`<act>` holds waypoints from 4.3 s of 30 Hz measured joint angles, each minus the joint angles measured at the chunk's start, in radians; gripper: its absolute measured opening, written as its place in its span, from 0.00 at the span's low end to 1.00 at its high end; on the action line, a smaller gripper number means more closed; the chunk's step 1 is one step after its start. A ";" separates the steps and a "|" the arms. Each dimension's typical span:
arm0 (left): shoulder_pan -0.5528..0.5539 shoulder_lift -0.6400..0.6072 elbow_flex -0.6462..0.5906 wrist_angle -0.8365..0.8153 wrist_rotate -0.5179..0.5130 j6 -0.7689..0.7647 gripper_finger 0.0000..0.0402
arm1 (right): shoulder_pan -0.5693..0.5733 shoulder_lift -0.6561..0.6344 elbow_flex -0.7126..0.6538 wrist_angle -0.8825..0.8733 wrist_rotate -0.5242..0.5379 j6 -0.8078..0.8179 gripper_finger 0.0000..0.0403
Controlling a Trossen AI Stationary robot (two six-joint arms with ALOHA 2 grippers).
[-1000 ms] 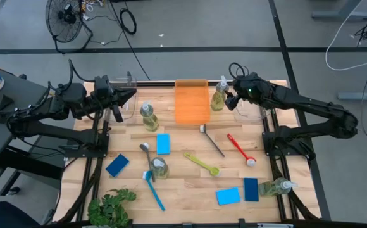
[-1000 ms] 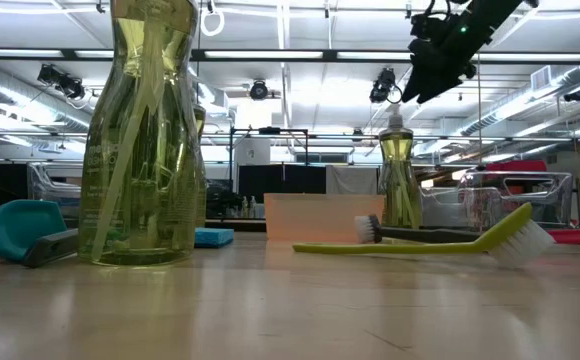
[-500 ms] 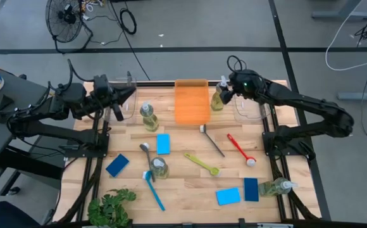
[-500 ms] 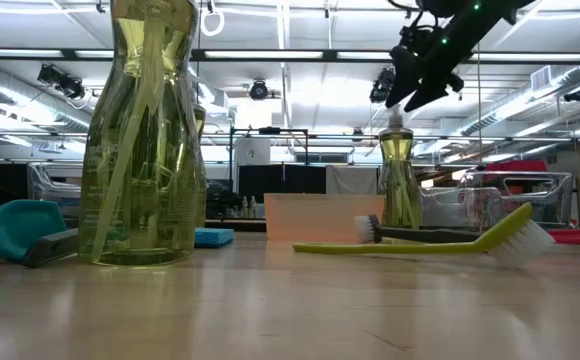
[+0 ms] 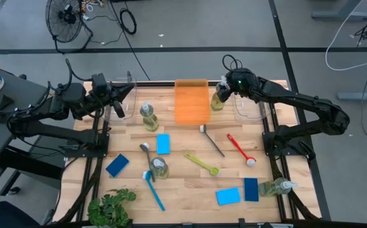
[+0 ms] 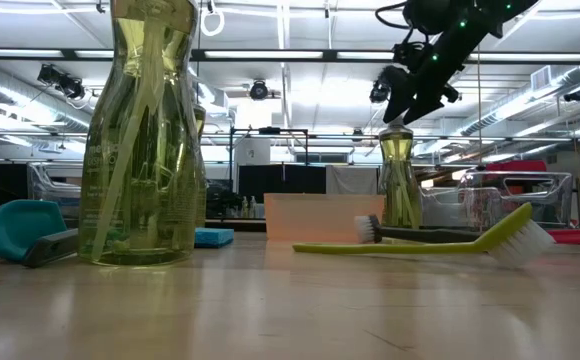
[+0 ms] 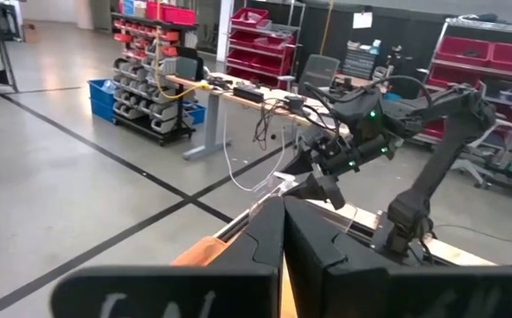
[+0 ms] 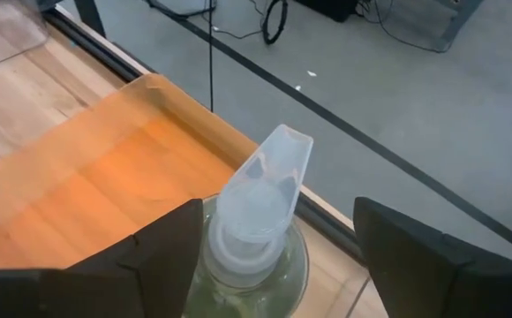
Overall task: Pick & Place Kitchen Sink Supplies
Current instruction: Put the yellow dish soap into the right transparent bin
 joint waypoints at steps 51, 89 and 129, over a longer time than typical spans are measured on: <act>0.000 0.000 0.000 0.001 -0.027 -0.001 0.03 | -0.062 -0.113 -0.002 0.040 -0.091 -0.046 0.24; 0.000 0.000 0.000 0.002 -0.026 -0.001 0.03 | -0.062 -0.431 0.000 -0.093 0.362 0.069 0.24; 0.000 0.000 0.000 0.001 -0.045 -0.001 0.03 | -0.155 -0.404 -0.283 0.194 0.529 0.128 0.24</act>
